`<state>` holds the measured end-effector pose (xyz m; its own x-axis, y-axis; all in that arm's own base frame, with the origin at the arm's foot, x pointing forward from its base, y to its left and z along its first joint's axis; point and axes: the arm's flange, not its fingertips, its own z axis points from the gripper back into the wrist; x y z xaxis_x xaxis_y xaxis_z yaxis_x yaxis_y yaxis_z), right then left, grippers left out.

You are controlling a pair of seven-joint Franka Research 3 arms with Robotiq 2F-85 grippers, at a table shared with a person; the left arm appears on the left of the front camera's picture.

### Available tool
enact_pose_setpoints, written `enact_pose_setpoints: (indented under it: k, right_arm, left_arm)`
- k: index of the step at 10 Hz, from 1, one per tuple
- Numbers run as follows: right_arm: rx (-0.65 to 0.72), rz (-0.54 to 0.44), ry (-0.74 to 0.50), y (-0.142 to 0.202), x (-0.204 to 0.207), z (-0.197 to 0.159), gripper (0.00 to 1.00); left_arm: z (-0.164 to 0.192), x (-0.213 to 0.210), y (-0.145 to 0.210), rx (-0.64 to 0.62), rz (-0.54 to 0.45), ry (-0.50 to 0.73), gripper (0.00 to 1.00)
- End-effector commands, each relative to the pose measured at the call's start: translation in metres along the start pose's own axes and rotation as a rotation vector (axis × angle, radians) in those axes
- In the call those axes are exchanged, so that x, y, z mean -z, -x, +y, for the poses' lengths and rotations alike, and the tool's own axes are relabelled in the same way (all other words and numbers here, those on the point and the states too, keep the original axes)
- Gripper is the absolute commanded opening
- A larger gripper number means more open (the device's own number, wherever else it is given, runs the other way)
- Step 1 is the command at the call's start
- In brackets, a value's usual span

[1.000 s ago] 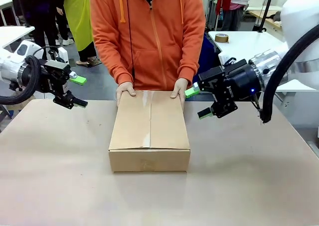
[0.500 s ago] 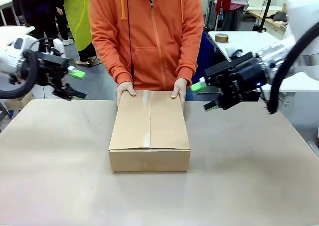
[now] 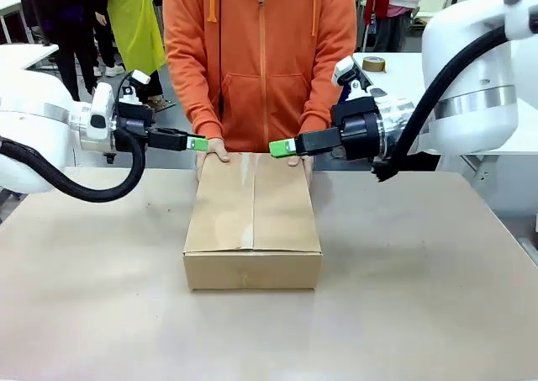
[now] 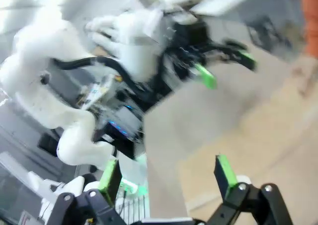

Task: Pack the gift set into the box.
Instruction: Press and hold the closed box until the human finishes sealing it.

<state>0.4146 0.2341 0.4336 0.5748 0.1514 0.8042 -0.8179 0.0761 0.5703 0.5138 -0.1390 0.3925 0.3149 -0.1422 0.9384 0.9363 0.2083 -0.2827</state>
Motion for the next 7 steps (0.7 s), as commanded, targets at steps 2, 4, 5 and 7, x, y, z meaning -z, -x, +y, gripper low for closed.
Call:
enact_pose_setpoints:
  k: [2, 4, 5, 7]
  right_arm:
    - [0.0, 0.0, 0.0, 0.0, 0.0, 0.0, 1.0]
    - [0.111, -0.002, -0.048, 0.015, -0.008, -0.024, 1.0]
    - [-0.126, 0.057, -0.125, 0.018, 0.002, -0.045, 1.0]
    - [-0.435, 0.052, -0.125, 0.031, -0.004, -0.074, 1.0]
  left_arm:
    - [0.0, 0.0, 0.0, 0.0, 0.0, 0.0, 1.0]
    - [-0.002, -0.003, -0.002, 0.109, -0.008, 0.004, 1.0]
    - [0.0, 0.018, 0.012, 0.252, -0.084, -0.078, 1.0]
    - [0.004, 0.029, 0.028, 0.343, -0.113, -0.062, 1.0]
